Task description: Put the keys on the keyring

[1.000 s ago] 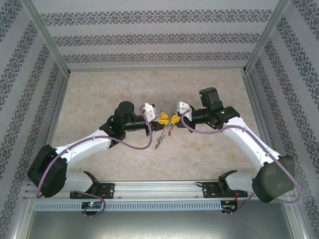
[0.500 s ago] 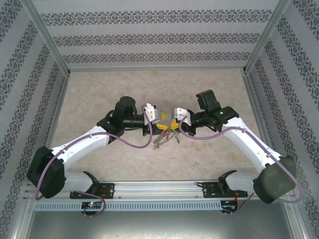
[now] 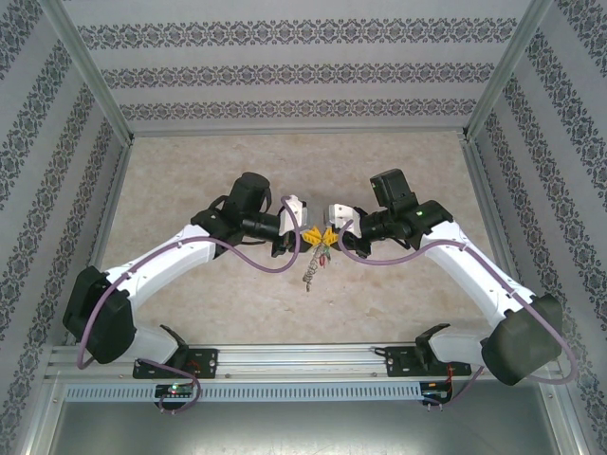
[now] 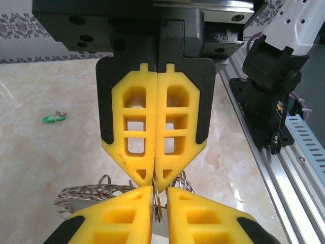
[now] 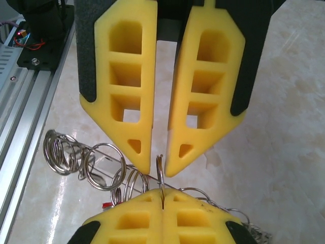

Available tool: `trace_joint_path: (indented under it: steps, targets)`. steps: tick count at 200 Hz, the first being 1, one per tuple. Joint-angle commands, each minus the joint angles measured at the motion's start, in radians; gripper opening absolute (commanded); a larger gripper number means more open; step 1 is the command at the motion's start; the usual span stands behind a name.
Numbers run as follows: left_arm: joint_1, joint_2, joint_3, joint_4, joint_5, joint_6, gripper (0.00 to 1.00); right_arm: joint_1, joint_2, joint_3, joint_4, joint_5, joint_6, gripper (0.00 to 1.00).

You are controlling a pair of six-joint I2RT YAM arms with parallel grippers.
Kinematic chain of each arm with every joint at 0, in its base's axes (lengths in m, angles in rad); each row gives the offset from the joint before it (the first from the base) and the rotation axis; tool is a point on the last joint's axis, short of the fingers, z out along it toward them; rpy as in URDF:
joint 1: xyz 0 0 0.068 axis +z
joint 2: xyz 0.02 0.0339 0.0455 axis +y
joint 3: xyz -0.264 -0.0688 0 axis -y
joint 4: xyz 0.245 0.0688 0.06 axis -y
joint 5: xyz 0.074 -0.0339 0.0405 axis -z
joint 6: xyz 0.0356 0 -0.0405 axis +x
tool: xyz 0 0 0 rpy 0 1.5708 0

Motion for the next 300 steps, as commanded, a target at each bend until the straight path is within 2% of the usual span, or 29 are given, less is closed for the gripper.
trace_joint_path:
  steps: [1, 20, 92, 139, 156, 207, 233, 260, 286, 300]
  targets:
    - [0.008, 0.019, 0.034, -0.069, 0.028, 0.043, 0.12, 0.008, 0.000, 0.044, 0.022, -0.042, 0.013, 0.00]
    - [0.008, 0.026, 0.042, -0.072, 0.025, 0.047, 0.10, 0.008, 0.000, 0.046, 0.027, -0.047, 0.021, 0.00]
    - [0.008, 0.036, 0.048, -0.099, 0.026, 0.068, 0.18, 0.008, -0.002, 0.053, 0.045, -0.049, 0.048, 0.00]
    - [0.008, 0.038, 0.048, -0.079, 0.035, 0.051, 0.11, 0.011, 0.001, 0.055, 0.068, -0.056, 0.072, 0.00]
    - [0.008, 0.040, 0.047, -0.067, 0.040, 0.044, 0.00, 0.017, 0.003, 0.055, 0.067, -0.050, 0.072, 0.00]
    - [0.008, 0.027, 0.027, -0.042, 0.030, 0.031, 0.00, 0.027, -0.002, 0.042, 0.077, -0.029, 0.076, 0.00]
    - [0.008, -0.003, -0.033, 0.094, -0.012, -0.059, 0.00, 0.028, -0.014, 0.022, 0.085, -0.017, 0.083, 0.00]
    - [0.008, -0.017, -0.085, 0.238, -0.036, -0.164, 0.00, 0.025, -0.039, -0.021, 0.128, -0.007, 0.123, 0.17]
    - [0.008, -0.023, -0.134, 0.345, -0.046, -0.207, 0.00, 0.000, -0.064, -0.049, 0.135, -0.028, 0.131, 0.20]
    - [0.008, -0.025, -0.150, 0.374, -0.050, -0.214, 0.00, -0.019, -0.080, -0.057, 0.133, -0.024, 0.133, 0.26]
